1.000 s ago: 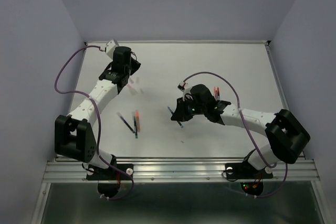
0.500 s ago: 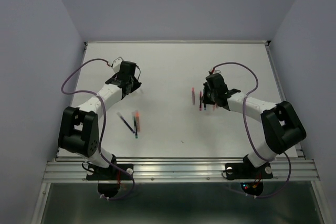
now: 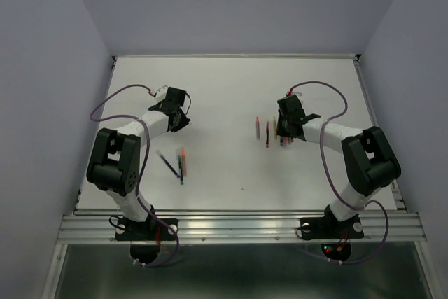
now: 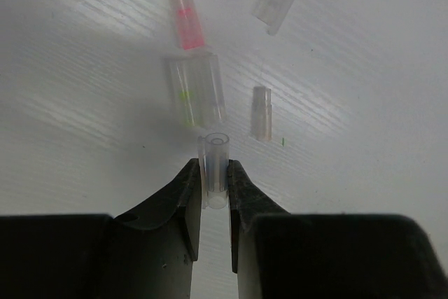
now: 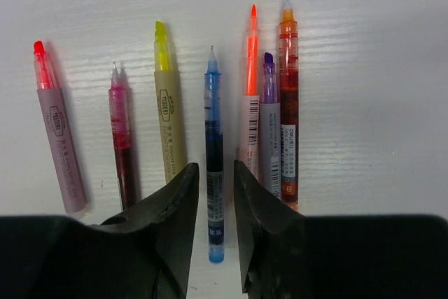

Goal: Open the pen caps

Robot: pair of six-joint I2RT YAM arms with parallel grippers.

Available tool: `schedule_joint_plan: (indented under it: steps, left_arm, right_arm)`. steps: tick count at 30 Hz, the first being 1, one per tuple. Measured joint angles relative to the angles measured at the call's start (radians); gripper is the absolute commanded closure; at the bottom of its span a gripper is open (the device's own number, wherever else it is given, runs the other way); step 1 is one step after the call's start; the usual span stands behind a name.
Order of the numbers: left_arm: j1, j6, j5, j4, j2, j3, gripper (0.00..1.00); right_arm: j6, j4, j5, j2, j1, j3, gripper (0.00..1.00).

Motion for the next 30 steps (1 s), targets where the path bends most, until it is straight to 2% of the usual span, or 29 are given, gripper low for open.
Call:
schedule_joint_plan:
  steps: [3,8,9,13,16,20,21,26,28,30]
  left_arm:
    - [0.000,0.000,0.000,-0.005,0.014,0.000,0.98]
    - [0.000,0.000,0.002,-0.007,0.016,0.005,0.94]
    - [0.000,0.000,0.003,-0.008,0.018,0.007,0.93]
    - [0.000,0.000,0.008,-0.009,0.026,0.013,0.81]
    - [0.000,0.000,0.010,-0.011,0.041,0.021,0.71]
    - [0.000,0.002,0.010,-0.030,0.053,0.032,0.63]
    - [0.000,0.003,0.010,-0.033,0.053,0.035,0.57]
    - [0.000,0.004,0.010,-0.046,0.053,0.040,0.53]
    - [0.000,0.004,0.013,-0.051,0.053,0.040,0.45]
    - [0.000,0.006,0.016,-0.057,0.049,0.040,0.45]
  right_arm:
    - [-0.003,-0.003,0.003,0.000,0.000,0.007,0.53]
    - [-0.011,-0.008,-0.013,-0.008,0.000,0.007,0.50]
    - [-0.011,-0.008,-0.019,-0.013,0.000,0.007,0.47]
    - [-0.014,-0.013,-0.047,-0.065,0.000,0.007,0.37]
    - [-0.015,-0.014,-0.064,-0.119,0.000,0.007,0.35]
    - [-0.018,-0.014,-0.081,-0.173,0.000,0.007,0.33]
    - [-0.019,-0.014,-0.086,-0.181,0.000,0.007,0.31]
    - [-0.019,-0.014,-0.104,-0.213,0.000,0.007,0.28]
    - [-0.019,-0.014,-0.108,-0.218,0.000,0.007,0.24]
    - [-0.019,-0.014,-0.112,-0.218,0.000,0.006,0.22]
